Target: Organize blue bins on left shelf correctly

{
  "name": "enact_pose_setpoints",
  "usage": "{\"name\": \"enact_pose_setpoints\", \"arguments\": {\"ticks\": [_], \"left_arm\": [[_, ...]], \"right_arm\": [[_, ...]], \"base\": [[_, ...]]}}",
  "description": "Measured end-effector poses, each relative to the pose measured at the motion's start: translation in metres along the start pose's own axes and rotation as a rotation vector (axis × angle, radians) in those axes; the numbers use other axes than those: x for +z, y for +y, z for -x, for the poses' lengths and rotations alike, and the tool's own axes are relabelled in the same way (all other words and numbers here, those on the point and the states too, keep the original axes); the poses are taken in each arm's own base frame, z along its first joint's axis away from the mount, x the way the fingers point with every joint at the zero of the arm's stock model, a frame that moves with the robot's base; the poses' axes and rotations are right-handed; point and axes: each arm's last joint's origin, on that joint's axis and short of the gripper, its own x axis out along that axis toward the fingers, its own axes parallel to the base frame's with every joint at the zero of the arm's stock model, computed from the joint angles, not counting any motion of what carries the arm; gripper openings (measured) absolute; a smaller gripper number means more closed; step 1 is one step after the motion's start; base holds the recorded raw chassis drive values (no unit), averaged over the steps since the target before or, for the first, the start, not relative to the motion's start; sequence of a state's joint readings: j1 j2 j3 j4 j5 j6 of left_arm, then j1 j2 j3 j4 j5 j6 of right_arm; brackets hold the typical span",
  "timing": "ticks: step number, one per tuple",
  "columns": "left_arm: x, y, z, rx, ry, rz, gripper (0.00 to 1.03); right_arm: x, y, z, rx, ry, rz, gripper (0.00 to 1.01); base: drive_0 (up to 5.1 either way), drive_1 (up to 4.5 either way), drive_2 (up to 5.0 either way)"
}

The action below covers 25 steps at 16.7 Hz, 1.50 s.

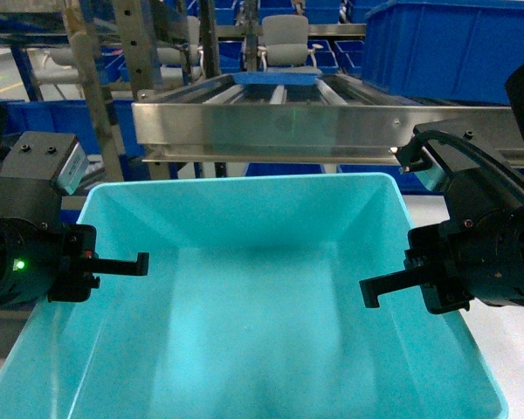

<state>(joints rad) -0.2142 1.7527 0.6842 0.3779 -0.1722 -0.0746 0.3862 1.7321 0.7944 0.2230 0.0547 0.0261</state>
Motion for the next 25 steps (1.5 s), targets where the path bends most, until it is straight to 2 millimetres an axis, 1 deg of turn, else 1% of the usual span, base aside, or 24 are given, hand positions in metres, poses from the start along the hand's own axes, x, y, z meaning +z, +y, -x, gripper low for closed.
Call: {"name": "enact_pose_setpoints", "arguments": {"ticks": [8,25], "left_arm": [[-0.0001,0.0,0.0,0.0,0.001,0.0,0.02],[0.0,0.0,0.0002,0.0,0.001,0.0,0.02]], "right_arm": [[0.0003,0.0,0.0,0.001,-0.003,0.0,0.03],[0.0001,0.0001,0.0,0.002,-0.001,0.0,0.03]], "base": [[-5.0,2.41,2.4],[-4.7,3.79,0.9]]}}
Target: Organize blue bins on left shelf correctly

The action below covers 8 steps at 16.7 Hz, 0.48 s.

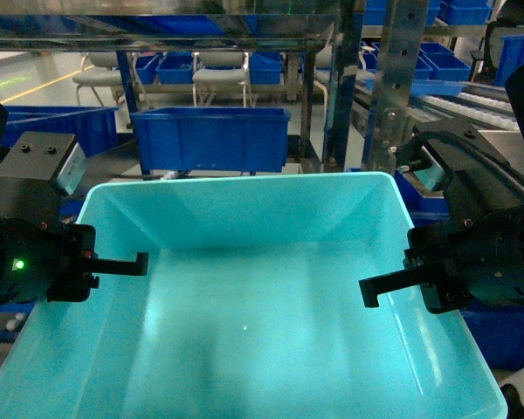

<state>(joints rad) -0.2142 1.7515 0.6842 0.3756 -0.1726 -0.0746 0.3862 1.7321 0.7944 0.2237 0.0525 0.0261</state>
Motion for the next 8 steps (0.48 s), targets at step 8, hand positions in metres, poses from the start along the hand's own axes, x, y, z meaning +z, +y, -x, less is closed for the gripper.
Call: {"name": "enact_pose_setpoints", "arguments": {"ticks": [8], "left_arm": [[0.0004,0.0,0.0001,0.0,-0.004,0.001,0.02]], "right_arm": [[0.0002,0.0,0.0,0.0,-0.002,0.0,0.03]], "base": [[-4.2,4.45,-0.2]]}}
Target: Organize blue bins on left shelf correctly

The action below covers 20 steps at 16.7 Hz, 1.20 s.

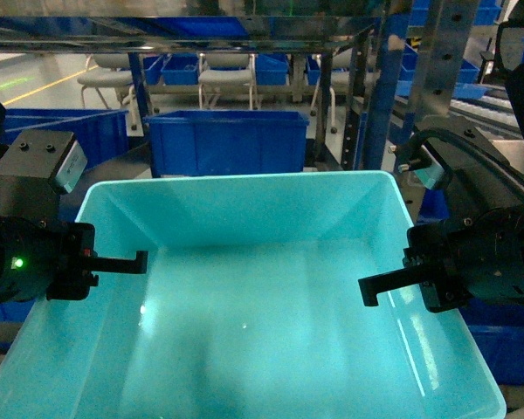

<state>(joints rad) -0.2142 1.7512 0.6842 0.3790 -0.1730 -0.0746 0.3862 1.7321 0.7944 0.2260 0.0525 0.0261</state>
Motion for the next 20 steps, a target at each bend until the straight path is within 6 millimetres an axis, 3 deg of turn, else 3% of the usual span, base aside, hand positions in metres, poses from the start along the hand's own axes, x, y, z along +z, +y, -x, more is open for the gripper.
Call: {"name": "enact_pose_setpoints", "arguments": {"ticks": [14,20], "left_arm": [[-0.0002,0.0,0.0,0.0,0.002,0.0,0.02],[0.0011,0.0018,-0.0002,0.004,0.001,0.003,0.02]], "right_arm": [[-0.0001,-0.0001,0.0001,0.0,0.001,0.0,0.03],[0.0,0.0018,0.0002,0.004,0.0,0.003,0.03]], "base": [[-4.0,4.57,-0.7],[-0.1,-0.07,-0.1]]}}
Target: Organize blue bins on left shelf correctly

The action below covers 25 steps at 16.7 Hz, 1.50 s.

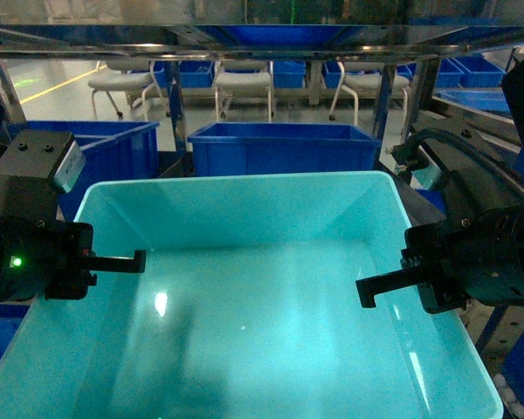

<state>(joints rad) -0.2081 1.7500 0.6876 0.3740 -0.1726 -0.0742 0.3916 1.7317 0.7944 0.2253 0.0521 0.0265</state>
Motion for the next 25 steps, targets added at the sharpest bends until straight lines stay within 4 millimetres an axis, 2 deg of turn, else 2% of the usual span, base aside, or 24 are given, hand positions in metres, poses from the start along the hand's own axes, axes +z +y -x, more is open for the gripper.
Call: {"name": "enact_pose_setpoints", "arguments": {"ticks": [4,10,18,20,25], "left_arm": [[0.0,0.0,0.0,-0.001,-0.001,-0.001,0.02],[0.0,0.0,0.0,-0.001,-0.003,0.0,0.02],[0.001,0.0,0.0,-0.001,-0.01,0.0,0.02],[-0.004,-0.001,-0.003,0.01,-0.015,0.001,0.02],[-0.024,-0.009,-0.018,-0.004,0.041,-0.006,0.02]], "right_arm": [[0.0,0.0,0.0,0.0,0.0,0.0,0.03],[0.0,0.0,0.0,-0.001,-0.001,0.0,0.03],[0.0,0.0,0.0,0.003,-0.009,0.0,0.03],[-0.004,-0.002,0.0,0.024,-0.046,0.008,0.03],[-0.022,-0.008,-0.02,0.01,0.016,0.025,0.03]], "base": [[0.0,0.6,-0.6],[0.0,4.21,-4.2],[0.0,0.0,0.0],[0.0,0.0,0.0],[0.0,0.0,0.0]]}}
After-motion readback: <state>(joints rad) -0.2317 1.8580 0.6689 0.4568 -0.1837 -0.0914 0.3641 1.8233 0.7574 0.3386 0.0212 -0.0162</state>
